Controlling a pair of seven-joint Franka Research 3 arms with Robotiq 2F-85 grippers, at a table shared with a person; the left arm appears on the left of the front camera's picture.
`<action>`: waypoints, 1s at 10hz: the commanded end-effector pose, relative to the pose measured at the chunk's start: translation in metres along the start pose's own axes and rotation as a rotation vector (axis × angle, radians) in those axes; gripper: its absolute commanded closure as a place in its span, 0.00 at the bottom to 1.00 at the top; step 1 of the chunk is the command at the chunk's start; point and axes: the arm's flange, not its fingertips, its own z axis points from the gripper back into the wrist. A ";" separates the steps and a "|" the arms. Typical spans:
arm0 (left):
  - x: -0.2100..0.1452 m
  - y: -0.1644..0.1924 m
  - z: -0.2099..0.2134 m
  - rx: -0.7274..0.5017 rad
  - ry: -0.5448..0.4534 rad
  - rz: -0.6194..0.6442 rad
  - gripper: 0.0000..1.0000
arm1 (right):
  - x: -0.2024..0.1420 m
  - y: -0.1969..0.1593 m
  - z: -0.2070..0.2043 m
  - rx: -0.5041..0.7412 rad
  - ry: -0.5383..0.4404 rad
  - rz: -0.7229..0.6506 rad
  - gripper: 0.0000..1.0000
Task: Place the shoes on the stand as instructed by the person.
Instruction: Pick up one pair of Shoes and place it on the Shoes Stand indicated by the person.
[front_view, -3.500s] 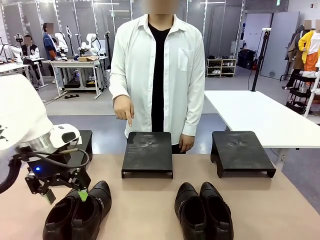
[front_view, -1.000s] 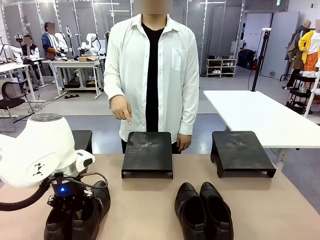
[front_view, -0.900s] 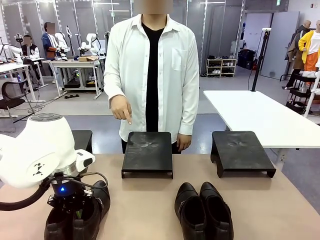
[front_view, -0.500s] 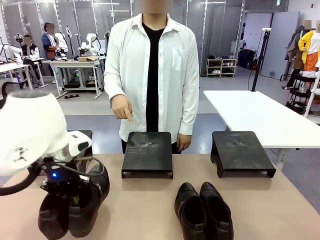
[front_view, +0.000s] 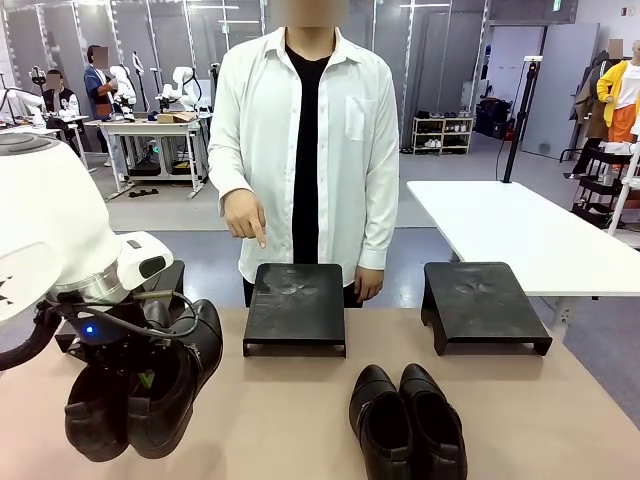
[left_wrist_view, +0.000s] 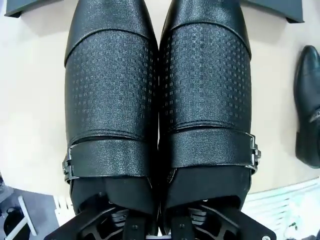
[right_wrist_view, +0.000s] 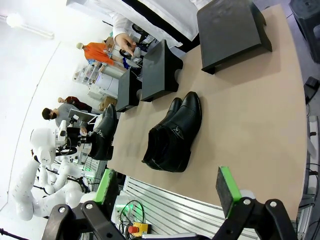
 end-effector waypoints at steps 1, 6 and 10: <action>0.001 0.001 0.001 -0.002 -0.003 0.002 1.00 | 0.001 0.001 0.002 0.012 -0.007 0.017 0.00; -0.001 0.002 -0.004 0.005 0.009 0.002 0.90 | 0.001 0.001 0.002 0.012 -0.007 0.017 0.00; 0.039 -0.037 -0.015 -0.093 -0.160 0.077 0.90 | 0.001 0.001 0.002 0.012 -0.007 0.017 0.00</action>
